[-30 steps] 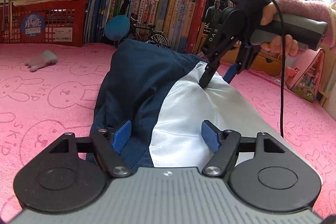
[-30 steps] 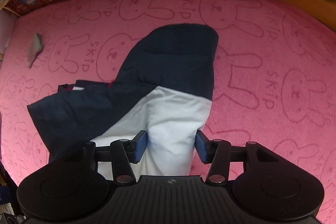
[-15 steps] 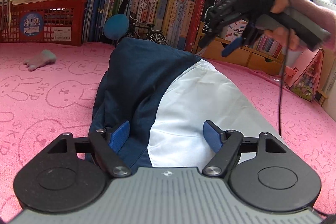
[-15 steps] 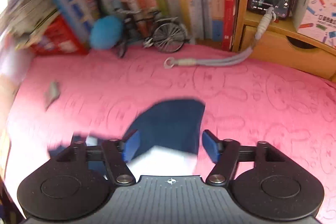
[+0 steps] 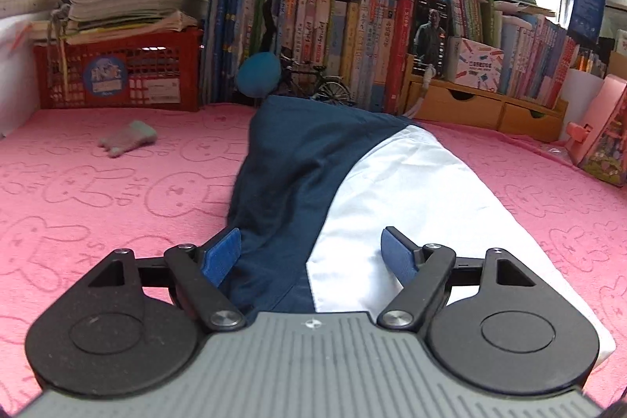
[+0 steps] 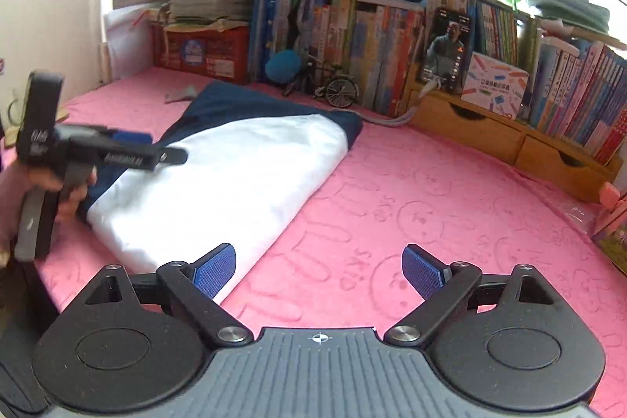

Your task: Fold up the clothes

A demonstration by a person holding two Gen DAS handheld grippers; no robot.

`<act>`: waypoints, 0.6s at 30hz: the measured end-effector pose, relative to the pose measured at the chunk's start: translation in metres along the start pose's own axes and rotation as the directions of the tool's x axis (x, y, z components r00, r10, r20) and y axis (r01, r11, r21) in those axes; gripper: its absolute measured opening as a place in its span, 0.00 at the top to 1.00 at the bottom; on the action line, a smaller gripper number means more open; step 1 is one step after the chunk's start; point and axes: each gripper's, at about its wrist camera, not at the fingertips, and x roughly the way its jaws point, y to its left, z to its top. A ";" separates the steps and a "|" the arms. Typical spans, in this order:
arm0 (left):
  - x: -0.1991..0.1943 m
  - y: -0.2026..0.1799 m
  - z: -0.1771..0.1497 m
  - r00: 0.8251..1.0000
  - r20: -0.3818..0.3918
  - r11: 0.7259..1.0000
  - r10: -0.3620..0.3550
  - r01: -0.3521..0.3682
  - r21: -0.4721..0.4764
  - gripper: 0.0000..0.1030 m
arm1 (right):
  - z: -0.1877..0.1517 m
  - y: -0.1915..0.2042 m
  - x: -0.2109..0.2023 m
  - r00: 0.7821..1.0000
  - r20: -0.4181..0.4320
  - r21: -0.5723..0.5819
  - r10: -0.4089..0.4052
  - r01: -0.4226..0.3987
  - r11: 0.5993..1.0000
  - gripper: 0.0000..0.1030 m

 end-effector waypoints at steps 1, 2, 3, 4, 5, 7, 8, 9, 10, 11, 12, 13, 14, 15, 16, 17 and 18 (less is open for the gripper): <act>-0.003 0.003 -0.002 1.000 -0.005 1.000 0.013 -0.014 -0.022 0.23 | -0.013 0.016 0.000 1.000 0.021 -0.015 -0.012 0.012 1.000 0.11; -0.005 0.007 -0.005 1.000 -0.009 0.999 0.027 -0.027 -0.044 0.22 | -0.022 0.029 0.000 0.999 0.032 -0.026 -0.015 0.016 1.000 0.12; -0.008 0.010 -0.007 0.999 -0.015 0.997 0.040 -0.041 -0.066 0.22 | -0.029 0.041 0.003 0.999 0.037 -0.038 -0.015 0.016 0.999 0.13; -0.012 0.013 -0.009 0.999 -0.020 0.995 0.049 -0.051 -0.091 0.22 | -0.034 0.052 0.007 0.999 0.038 -0.044 -0.012 0.014 0.999 0.14; -0.015 0.017 -0.010 0.998 -0.025 0.992 0.057 -0.060 -0.115 0.21 | -0.037 0.062 0.012 0.999 0.043 -0.052 -0.016 0.018 0.998 0.16; -0.021 0.020 -0.012 0.996 -0.035 0.987 0.086 -0.090 -0.133 0.22 | -0.037 0.076 0.023 0.997 0.065 -0.074 -0.043 0.048 0.996 0.17; -0.023 0.021 -0.014 0.994 -0.041 0.986 0.097 -0.101 -0.136 0.21 | -0.037 0.083 0.029 0.995 0.077 -0.084 -0.056 0.063 0.994 0.19; -0.025 0.022 -0.016 0.994 -0.046 0.985 0.103 -0.109 -0.136 0.20 | -0.036 0.089 0.035 0.994 0.087 -0.094 -0.072 0.080 0.992 0.20; -0.026 0.023 -0.018 0.993 -0.053 0.984 0.108 -0.114 -0.137 0.20 | -0.035 0.092 0.042 0.991 0.095 -0.102 -0.093 0.102 0.990 0.25; -0.027 0.023 -0.020 0.992 -0.060 0.983 0.111 -0.118 -0.140 0.20 | -0.034 0.094 0.049 0.988 0.102 -0.108 -0.119 0.130 0.986 0.35; -0.027 0.022 -0.022 0.991 -0.066 0.982 0.115 -0.123 -0.140 0.20 | -0.033 0.094 0.056 0.983 0.103 -0.107 -0.153 0.164 0.981 0.42; -0.027 0.022 -0.024 0.991 -0.069 0.983 0.117 -0.126 -0.136 0.20 | -0.033 0.091 0.061 0.977 0.098 -0.094 -0.187 0.197 0.976 0.59; -0.027 0.021 -0.025 0.991 -0.071 0.983 0.116 -0.125 -0.131 0.20 | -0.033 0.088 0.065 0.975 0.092 -0.073 -0.204 0.211 0.975 0.60; -0.027 0.021 -0.027 0.991 -0.073 0.984 0.114 -0.122 -0.127 0.19 | -0.035 0.081 0.065 0.978 0.085 -0.035 -0.191 0.194 0.980 0.60; -0.026 0.020 -0.028 0.992 -0.076 0.986 0.105 -0.114 -0.122 0.19 | -0.037 0.075 0.066 0.979 0.080 0.004 -0.187 0.187 0.982 0.60; -0.025 0.019 -0.029 0.993 -0.080 0.988 0.089 -0.099 -0.118 0.18 | -0.041 0.070 0.065 0.977 0.077 0.041 -0.201 0.199 0.979 0.60; -0.025 0.018 -0.031 0.994 -0.086 0.990 0.073 -0.083 -0.118 0.15 | -0.045 0.065 0.064 0.974 0.073 0.079 -0.215 0.210 0.975 0.60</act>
